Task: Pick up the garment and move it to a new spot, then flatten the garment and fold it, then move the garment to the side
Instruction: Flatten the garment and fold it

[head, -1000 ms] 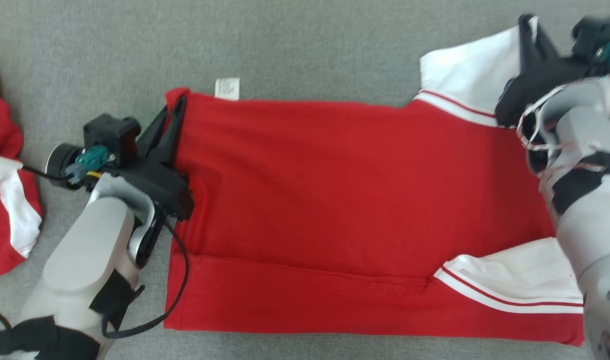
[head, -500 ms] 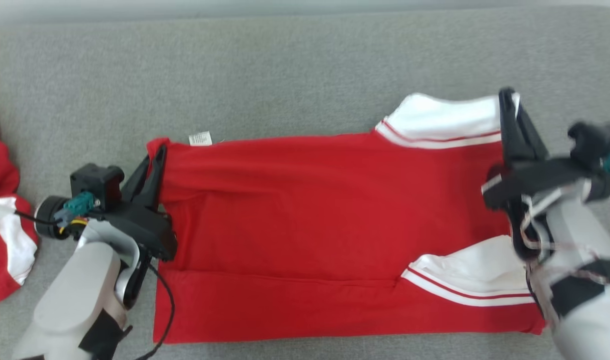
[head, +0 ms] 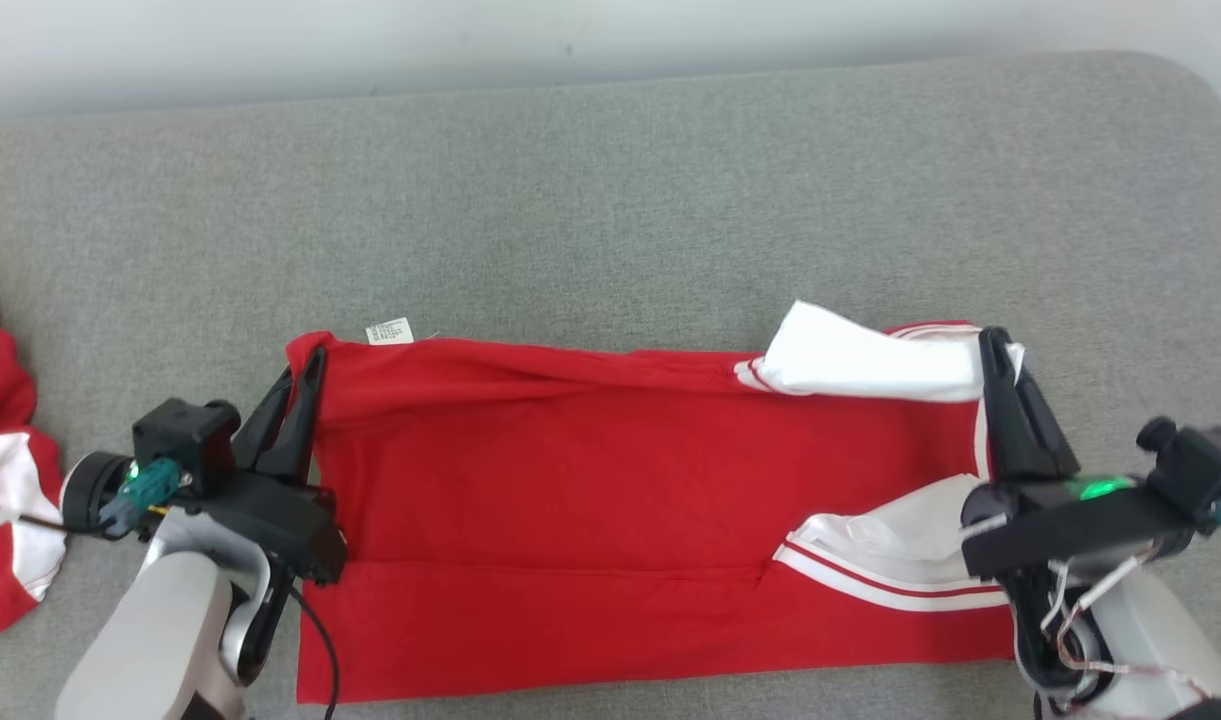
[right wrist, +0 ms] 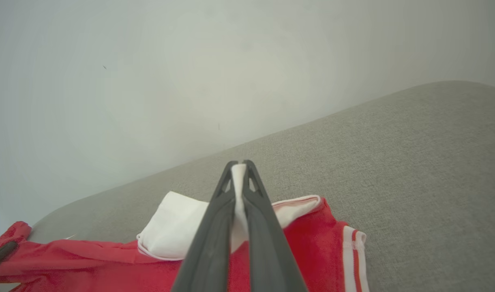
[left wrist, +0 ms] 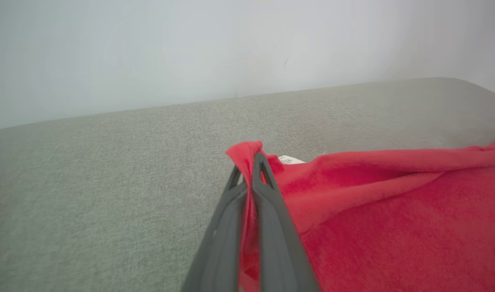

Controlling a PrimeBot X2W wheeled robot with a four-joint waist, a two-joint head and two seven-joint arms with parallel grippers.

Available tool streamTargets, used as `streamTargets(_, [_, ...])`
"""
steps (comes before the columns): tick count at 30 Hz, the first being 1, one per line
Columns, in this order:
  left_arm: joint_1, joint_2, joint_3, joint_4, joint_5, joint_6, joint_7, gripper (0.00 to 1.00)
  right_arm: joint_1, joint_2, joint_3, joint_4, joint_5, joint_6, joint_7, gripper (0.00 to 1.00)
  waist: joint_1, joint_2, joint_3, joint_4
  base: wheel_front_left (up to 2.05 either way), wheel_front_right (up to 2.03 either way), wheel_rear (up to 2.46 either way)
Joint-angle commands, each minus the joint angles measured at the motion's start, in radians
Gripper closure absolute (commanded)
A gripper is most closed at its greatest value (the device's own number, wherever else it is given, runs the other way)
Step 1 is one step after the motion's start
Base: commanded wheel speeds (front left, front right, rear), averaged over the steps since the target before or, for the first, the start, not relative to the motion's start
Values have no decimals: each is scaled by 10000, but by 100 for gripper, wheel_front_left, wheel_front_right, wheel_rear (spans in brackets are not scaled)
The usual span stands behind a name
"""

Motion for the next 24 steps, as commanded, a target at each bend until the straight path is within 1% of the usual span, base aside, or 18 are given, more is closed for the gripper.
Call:
streamTargets(1, [298, 26, 169, -204, 163, 27, -30, 100, 341, 95, -83, -248, 57, -20, -41, 100, 1, 1, -117, -79, 0, 0, 0])
streamTargets(6, [1050, -72, 553, -939, 572, 27, -32, 100, 1061, 229, -202, -799, 255, -20, -42, 100, 1, 1, -325, -133, 0, 0, 0])
streamTargets(8, [1312, -65, 679, -1185, 900, 27, -32, 100, 1367, 276, -272, -1012, 344, -20, -42, 100, 1, 1, -376, -121, 0, 0, 0])
streamTargets(13, [1954, -215, 947, -1632, 1322, 27, -32, 100, 1997, 252, -316, -1277, 390, -20, 115, 100, 1, 1, -456, -85, 0, 0, 0])
streamTargets(20, [2328, -320, 1107, -1753, 1561, 27, -32, 100, 2497, 186, -298, -1096, -44, -20, 183, 100, 1, 1, -490, -81, 0, 0, 0])
streamTargets(24, [2527, -361, 1206, -1826, 1710, 27, -31, 100, 2640, 270, -260, -791, -249, -20, 201, 100, 1, 1, -470, -134, 0, 0, 0])
